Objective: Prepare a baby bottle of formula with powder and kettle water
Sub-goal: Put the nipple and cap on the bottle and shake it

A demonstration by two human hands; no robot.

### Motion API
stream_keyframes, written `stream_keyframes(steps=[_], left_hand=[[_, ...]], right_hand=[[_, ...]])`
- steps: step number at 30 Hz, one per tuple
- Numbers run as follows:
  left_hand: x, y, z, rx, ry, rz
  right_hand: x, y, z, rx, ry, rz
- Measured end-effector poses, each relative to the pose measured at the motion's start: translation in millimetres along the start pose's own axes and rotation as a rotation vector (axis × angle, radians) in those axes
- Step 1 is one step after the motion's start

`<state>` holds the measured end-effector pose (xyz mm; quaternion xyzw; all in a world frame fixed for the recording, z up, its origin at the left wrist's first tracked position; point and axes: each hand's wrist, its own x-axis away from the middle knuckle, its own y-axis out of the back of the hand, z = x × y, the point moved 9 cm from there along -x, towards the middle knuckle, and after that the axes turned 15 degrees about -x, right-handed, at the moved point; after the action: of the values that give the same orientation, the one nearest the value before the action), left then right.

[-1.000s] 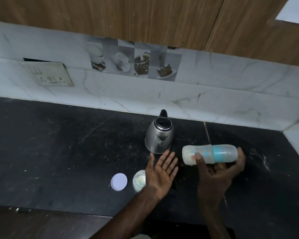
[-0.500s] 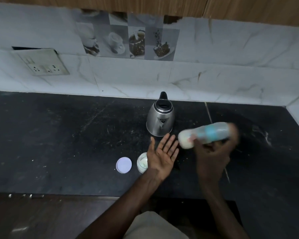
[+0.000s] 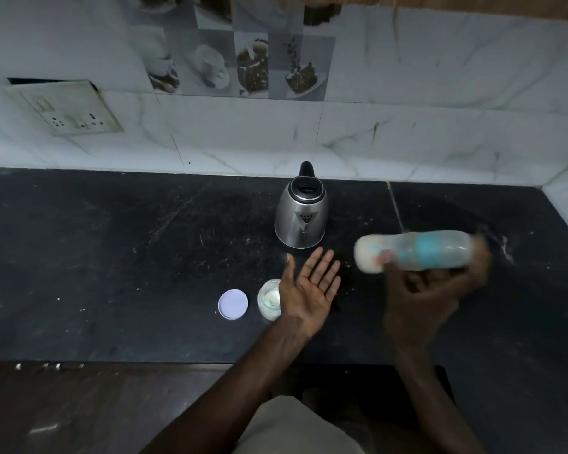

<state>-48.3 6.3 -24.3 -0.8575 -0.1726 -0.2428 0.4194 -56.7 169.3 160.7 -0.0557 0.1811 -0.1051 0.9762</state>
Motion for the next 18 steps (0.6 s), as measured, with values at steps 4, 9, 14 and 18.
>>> stream_keyframes(steps=[4, 9, 14, 18], left_hand=[[1, 0, 3, 0.04, 0.014, -0.008], [0, 1, 0, 0.015, 0.002, -0.002], [0, 1, -3, -0.022, -0.007, -0.027], [0, -4, -1, 0.05, 0.009, 0.004]], right_hand=[[12, -34, -11, 0.148, -0.125, 0.245], [-1, -17, 1, 0.021, -0.131, -0.038], [2, -16, -5, 0.037, -0.154, -0.026], [9, -42, -11, 0.192, -0.231, 0.221]])
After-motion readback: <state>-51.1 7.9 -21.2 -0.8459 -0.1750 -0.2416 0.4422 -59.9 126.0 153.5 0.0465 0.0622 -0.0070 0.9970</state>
